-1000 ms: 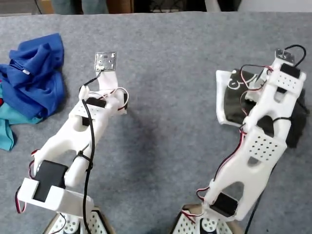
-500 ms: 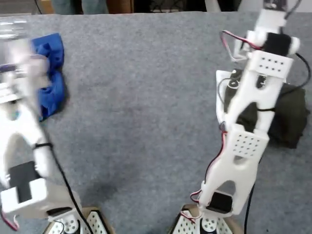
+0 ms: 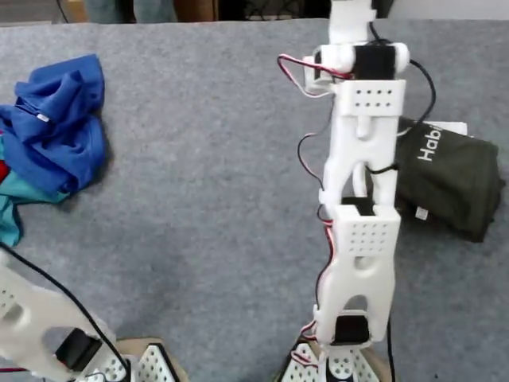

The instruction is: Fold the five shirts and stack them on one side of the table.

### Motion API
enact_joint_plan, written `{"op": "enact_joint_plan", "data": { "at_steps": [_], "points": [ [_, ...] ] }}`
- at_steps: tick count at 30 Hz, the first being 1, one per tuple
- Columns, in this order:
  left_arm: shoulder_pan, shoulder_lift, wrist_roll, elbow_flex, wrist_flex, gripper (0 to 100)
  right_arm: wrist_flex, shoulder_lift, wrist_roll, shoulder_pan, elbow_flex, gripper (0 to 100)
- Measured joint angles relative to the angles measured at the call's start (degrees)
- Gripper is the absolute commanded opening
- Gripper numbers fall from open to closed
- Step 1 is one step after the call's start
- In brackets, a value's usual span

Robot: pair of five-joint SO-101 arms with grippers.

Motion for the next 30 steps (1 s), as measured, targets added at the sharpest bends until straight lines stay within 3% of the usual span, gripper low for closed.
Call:
{"op": "enact_joint_plan", "data": {
  "at_steps": [6,17,24,30],
  "points": [
    [-0.09,-0.44,-0.18,-10.29,13.71,3,0.0,0.0,0.0,0.0,0.0,1.5],
    [3.78,-16.09,-0.26,-27.25,39.38,3,0.0,0.0,-0.97,-5.19,0.0,1.5],
    [18.64,-25.41,-0.26,-26.99,53.89,3,0.0,0.0,-6.77,-5.8,0.0,1.5],
    [38.51,-33.41,-0.18,-16.35,56.62,3,0.09,-1.85,-6.95,-5.8,0.0,1.5]
  ]
}}
